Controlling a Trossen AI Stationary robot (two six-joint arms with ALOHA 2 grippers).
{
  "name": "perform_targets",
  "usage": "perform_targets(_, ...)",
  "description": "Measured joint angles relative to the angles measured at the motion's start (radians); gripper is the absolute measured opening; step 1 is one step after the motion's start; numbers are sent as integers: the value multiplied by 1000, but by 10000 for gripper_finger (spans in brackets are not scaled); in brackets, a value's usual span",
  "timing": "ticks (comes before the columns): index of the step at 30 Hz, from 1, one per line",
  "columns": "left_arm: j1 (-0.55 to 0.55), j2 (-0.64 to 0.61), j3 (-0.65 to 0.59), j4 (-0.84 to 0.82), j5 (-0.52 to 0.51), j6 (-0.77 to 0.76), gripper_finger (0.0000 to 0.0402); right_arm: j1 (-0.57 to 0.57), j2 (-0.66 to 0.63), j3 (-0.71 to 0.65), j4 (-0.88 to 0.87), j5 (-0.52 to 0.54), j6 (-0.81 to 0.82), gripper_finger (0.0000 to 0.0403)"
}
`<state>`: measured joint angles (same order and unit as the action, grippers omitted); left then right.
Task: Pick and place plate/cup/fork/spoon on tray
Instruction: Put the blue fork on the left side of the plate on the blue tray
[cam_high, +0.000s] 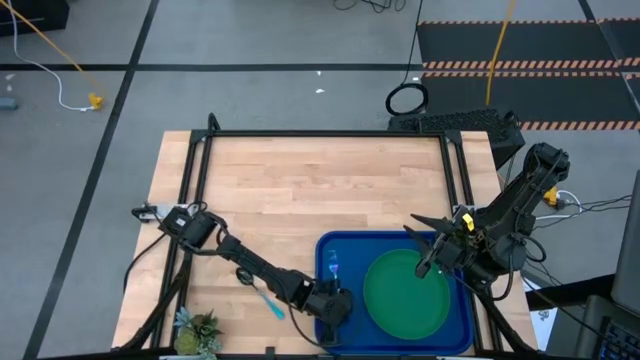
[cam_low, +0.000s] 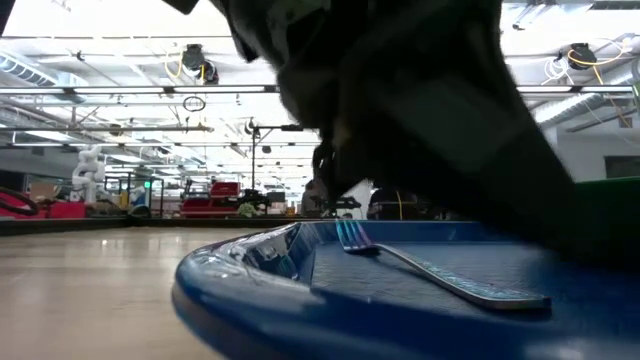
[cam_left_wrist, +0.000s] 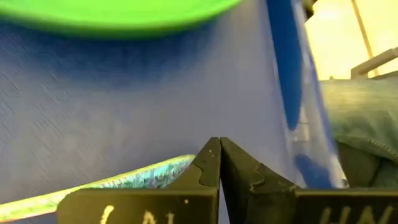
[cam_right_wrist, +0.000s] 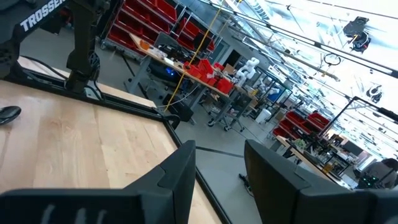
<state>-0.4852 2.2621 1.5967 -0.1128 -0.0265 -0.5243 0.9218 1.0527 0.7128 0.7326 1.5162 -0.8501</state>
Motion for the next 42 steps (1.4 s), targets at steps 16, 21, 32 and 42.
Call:
perform_targets(16, 50, -88, 0, -362, -122, 25, 10, 0, 0, 0, 0, 0, 0, 130)
perform_targets(21, 85, -52, 0, -368, -127, 29, 4, 0, 0, 0, 0, -1, 0, 130)
perform_targets(32, 105, -41, 0, -277, -132, 101, 5, 0, 0, 0, 0, 0, -3, 130)
perform_targets(42, 96, -41, 0, -285, -124, 87, 5, 0, 0, 0, 0, 0, -3, 130)
